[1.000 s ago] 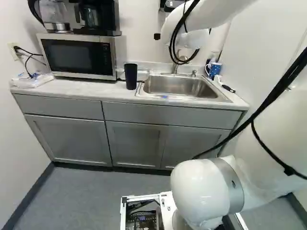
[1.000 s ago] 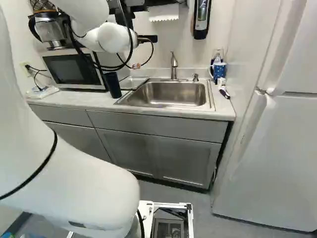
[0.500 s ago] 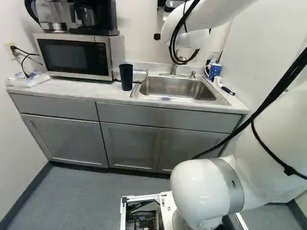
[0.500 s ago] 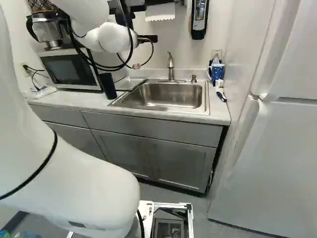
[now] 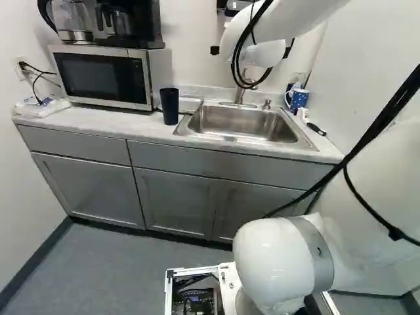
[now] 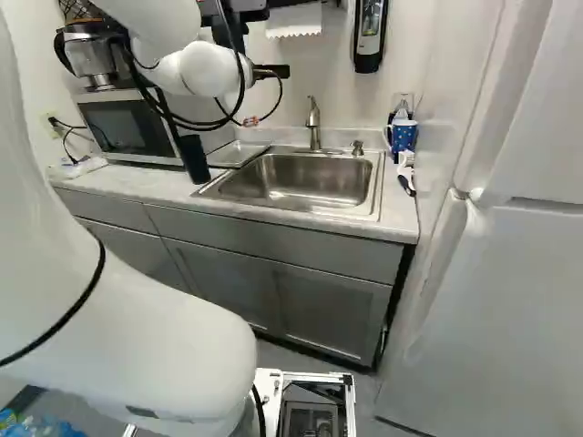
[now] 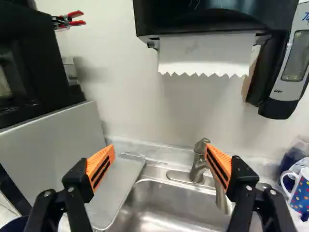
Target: Rinse the cup and place it in the tray
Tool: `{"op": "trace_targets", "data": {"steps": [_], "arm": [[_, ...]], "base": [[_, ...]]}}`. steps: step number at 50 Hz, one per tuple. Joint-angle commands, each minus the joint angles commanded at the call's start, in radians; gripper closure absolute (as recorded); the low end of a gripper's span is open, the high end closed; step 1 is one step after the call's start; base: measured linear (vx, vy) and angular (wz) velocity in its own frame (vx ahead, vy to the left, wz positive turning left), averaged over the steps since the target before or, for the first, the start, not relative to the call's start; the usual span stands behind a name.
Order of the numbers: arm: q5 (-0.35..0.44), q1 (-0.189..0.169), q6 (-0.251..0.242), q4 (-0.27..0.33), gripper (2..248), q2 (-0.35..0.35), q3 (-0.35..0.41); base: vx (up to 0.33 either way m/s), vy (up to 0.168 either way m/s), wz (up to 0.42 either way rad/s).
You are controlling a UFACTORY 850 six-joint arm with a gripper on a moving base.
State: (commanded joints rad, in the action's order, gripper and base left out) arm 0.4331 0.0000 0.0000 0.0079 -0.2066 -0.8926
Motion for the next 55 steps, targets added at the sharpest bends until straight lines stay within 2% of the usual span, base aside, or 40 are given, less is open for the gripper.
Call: {"op": "trace_targets", "data": {"steps": [15, 36, 55], "arm": [[0.0, 0.0, 0.0, 0.0, 3, 0.0, 0.0], [0.0, 0.0, 0.0, 0.0, 3, 0.002, -0.002], [-0.01, 0.0, 0.0, 0.0, 3, 0.047, -0.043]], "base": [[0.043, -0.091, 0.002], [-0.001, 0.002, 0.0], [0.0, 0.0, 0.0]]}}
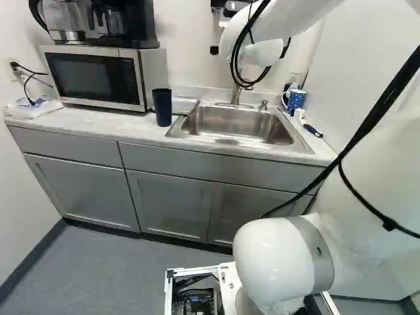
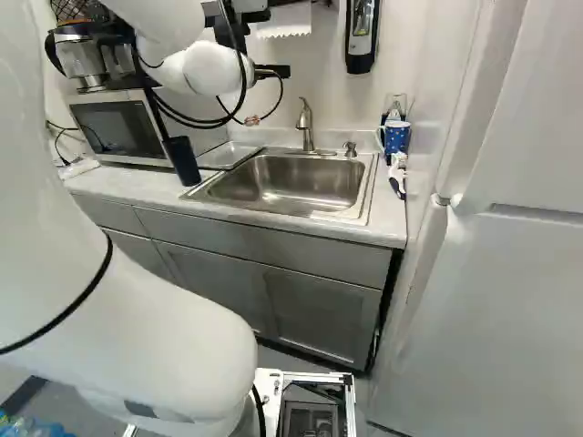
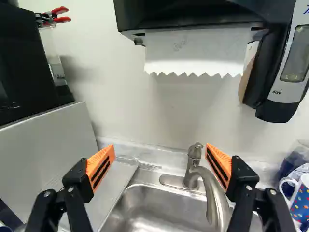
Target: Rinse the cup and place it in the tray
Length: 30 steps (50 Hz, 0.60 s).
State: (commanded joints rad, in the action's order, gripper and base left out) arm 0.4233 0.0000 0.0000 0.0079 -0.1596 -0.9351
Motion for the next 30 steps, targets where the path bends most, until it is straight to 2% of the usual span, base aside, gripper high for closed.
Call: {"op": "trace_targets", "data": {"steps": [30], "arm": [[-0.101, 0.0, 0.0, 0.0, 3, 0.081, -0.076]], "base": [[0.0, 0.0, 0.0]]}}
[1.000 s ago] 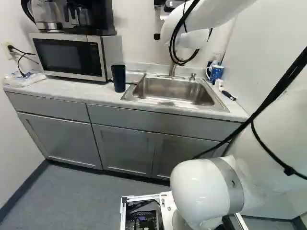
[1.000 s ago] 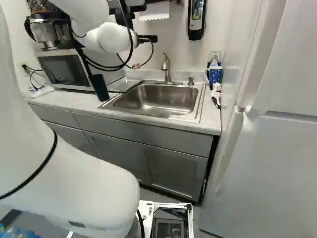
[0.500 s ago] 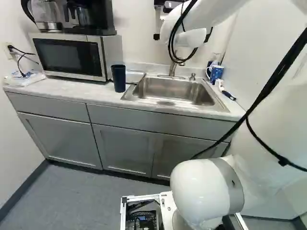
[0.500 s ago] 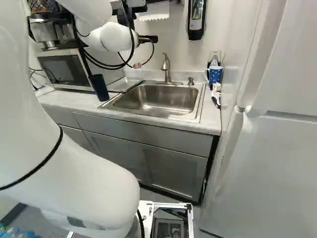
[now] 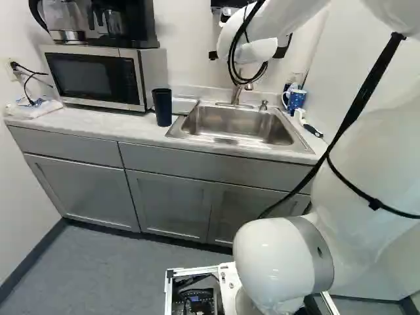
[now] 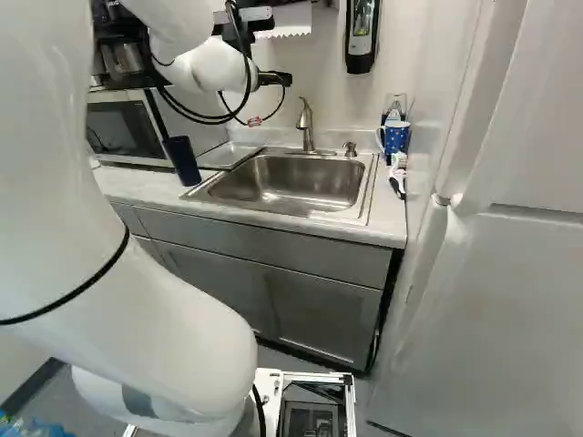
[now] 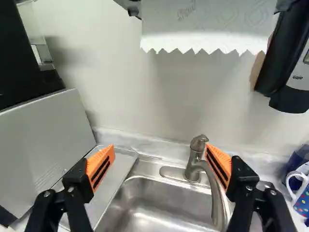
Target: Rinse the cup and place it in the tray
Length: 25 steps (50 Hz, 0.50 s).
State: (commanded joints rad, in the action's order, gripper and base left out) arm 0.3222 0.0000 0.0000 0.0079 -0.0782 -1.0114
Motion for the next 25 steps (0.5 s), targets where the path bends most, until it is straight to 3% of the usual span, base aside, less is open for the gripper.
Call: {"op": "trace_targets", "data": {"steps": [25], "arm": [[-0.096, -0.014, 0.0, -0.003, 3, 0.068, -0.067]], "base": [[0.0, 0.0, 0.0]]}}
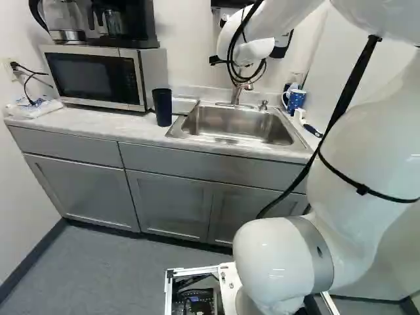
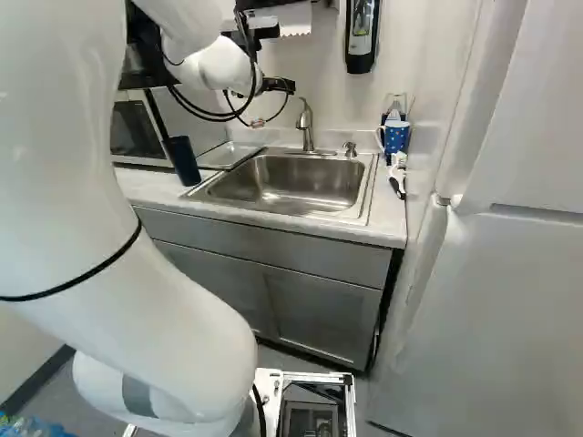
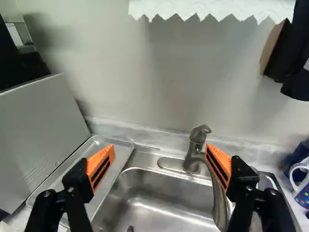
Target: Rinse the cup and place it in the tray
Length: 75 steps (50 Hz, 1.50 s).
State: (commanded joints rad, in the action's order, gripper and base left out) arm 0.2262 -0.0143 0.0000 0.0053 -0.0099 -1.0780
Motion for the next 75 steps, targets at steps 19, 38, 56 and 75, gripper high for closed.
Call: {"op": "trace_targets", "data": {"steps": [19, 38, 56, 75], "arm": [[-0.065, -0.02, 0.0, -0.005, 3, 0.063, -0.064], [-0.116, -0.041, 0.0, -0.005, 3, 0.142, -0.146], [-0.137, -0.051, 0.0, -0.005, 3, 0.217, -0.228], [-0.137, -0.049, 0.0, -0.005, 3, 0.288, -0.308]], "base": [[0.0, 0.0, 0.0], [0.0, 0.0, 0.0], [0.0, 0.0, 0.0], [0.0, 0.0, 0.0]]}}
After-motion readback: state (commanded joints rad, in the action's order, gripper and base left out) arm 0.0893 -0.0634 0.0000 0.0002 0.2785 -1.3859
